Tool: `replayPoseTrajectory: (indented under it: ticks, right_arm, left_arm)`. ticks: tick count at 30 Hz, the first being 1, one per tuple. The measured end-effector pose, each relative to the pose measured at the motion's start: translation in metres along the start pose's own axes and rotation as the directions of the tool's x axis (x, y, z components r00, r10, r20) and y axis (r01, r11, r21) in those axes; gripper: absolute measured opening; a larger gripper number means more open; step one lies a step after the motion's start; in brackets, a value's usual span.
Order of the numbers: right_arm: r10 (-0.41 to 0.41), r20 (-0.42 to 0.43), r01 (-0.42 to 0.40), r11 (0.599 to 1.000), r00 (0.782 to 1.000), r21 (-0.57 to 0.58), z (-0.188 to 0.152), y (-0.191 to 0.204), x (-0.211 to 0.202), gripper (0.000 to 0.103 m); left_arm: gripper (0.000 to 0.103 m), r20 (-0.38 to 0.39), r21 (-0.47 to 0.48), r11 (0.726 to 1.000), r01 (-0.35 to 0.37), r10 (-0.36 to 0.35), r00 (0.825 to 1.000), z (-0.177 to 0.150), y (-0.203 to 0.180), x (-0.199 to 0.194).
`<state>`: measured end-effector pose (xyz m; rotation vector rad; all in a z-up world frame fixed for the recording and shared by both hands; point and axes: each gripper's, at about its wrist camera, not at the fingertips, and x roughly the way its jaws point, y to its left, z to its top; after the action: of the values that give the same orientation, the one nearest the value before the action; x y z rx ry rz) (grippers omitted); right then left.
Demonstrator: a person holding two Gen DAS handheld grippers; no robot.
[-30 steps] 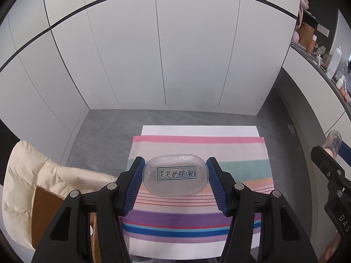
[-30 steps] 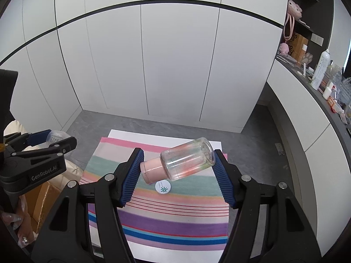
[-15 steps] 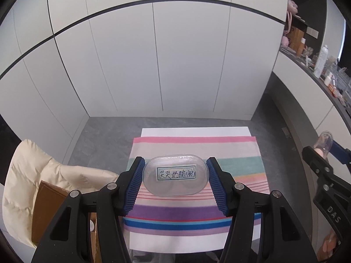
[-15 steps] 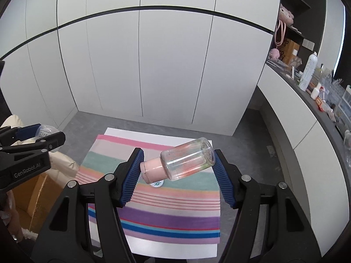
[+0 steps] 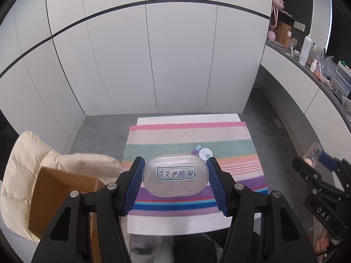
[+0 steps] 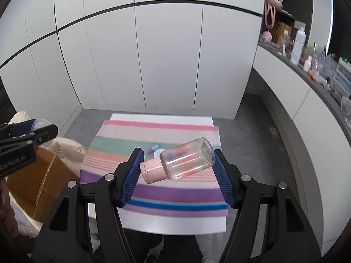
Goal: Organize objects
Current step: 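Lift the lens case with the left tool while the right tool lifts the bottle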
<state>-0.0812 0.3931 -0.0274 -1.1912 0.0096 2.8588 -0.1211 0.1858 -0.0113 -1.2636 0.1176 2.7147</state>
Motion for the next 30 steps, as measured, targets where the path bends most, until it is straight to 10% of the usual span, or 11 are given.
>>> replayPoseTrajectory:
  ticks: [17,30]
  right_arm:
    - [0.000,-0.144,0.006,0.999,0.990,0.042,-0.110,-0.015,-0.034,0.066]
    - [0.022,-0.148,-0.027,0.999,0.989,-0.031,-0.112,0.011,-0.039,0.066]
  left_arm:
    - [0.059,-0.098,-0.022,1.000,0.018,-0.020,0.995,-0.098,0.008,-0.012]
    - [0.059,-0.093,-0.102,0.995,-0.018,0.009,0.996,-0.118,0.047,-0.025]
